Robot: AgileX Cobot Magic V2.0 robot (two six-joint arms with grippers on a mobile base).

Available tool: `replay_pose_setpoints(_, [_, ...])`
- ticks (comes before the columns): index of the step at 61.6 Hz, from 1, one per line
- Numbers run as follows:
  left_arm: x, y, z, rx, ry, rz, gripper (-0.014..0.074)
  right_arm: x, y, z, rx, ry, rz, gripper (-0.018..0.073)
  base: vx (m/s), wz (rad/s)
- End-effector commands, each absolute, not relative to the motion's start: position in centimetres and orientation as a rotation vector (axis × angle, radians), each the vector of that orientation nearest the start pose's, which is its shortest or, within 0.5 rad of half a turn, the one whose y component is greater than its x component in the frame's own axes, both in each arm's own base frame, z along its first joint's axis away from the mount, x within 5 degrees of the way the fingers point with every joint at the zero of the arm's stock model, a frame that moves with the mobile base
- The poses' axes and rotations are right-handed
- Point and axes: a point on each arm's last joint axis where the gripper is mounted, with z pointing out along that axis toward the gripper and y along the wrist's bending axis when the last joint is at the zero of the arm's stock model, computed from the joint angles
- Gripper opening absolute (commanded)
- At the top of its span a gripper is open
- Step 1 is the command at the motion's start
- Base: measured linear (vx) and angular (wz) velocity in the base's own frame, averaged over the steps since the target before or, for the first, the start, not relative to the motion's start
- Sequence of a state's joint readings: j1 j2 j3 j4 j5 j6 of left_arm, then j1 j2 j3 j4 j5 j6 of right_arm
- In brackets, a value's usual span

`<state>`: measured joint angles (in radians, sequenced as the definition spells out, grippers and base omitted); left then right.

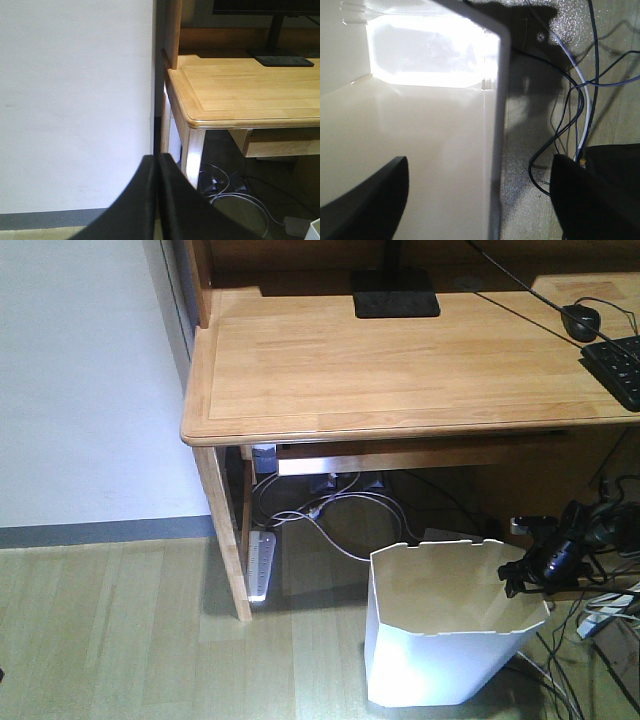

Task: Move trash bin to bedside with robot
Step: 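Close the right gripper on the bin rim and lift it slightly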

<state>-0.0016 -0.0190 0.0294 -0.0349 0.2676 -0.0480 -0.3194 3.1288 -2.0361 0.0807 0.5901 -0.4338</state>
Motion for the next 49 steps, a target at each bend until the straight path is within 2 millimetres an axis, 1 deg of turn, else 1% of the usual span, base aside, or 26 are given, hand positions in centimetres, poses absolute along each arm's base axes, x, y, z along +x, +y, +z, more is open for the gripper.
replay_pose_setpoints(1, [5.6,-0.1,17.8,-0.071,1.704,-0.086,-0.0006,43.9,-14.4,-17.5,-0.086,3.062,0.027,0.0452,0.00,0.00])
replay_pose_setpoints(6, [5.6,-0.1,17.8,-0.071,1.703,-0.086,-0.0006,44.1,-14.4,-17.7,-0.089,3.051,0.024,0.0302,0.00,0.00])
replay_pose_setpoints(7, [5.6,-0.1,17.8,-0.071,1.703,-0.086,-0.0006,44.1,-14.4,-17.7,-0.091,3.050,0.024,0.0246,0.00,0.00])
replay_pose_setpoints(11, [5.6,-0.1,17.8,-0.071,1.703,-0.086,-0.0006,44.2,-14.4,-17.8,-0.089,3.044,0.033,0.0085,0.00,0.00])
replay_pose_setpoints(13, [5.6,-0.1,17.8,-0.071,1.703,-0.086,-0.0006,44.2,-14.3,-17.8,-0.091,3.039,0.043,0.0006,0.00,0.00])
replay_pose_setpoints(14, [5.6,-0.1,17.8,-0.071,1.703,-0.086,-0.0006,44.3,-14.3,-17.8,-0.082,3.036,0.050,-0.0018,0.00,0.00])
replay_pose_setpoints(21, [5.6,-0.1,17.8,-0.071,1.703,-0.086,-0.0006,44.5,-13.9,-17.7,-0.053,3.012,0.118,-0.0013,0.00,0.00])
replay_pose_setpoints(36, [5.6,-0.1,17.8,-0.071,1.703,-0.086,-0.0006,44.8,-12.3,-17.5,-0.014,2.942,0.374,-0.0008,0.00,0.00])
replay_pose_setpoints(49, [5.6,-0.1,17.8,-0.071,1.703,-0.086,-0.0006,44.4,-11.5,-17.1,-0.034,2.968,0.524,-0.0006,0.00,-0.02])
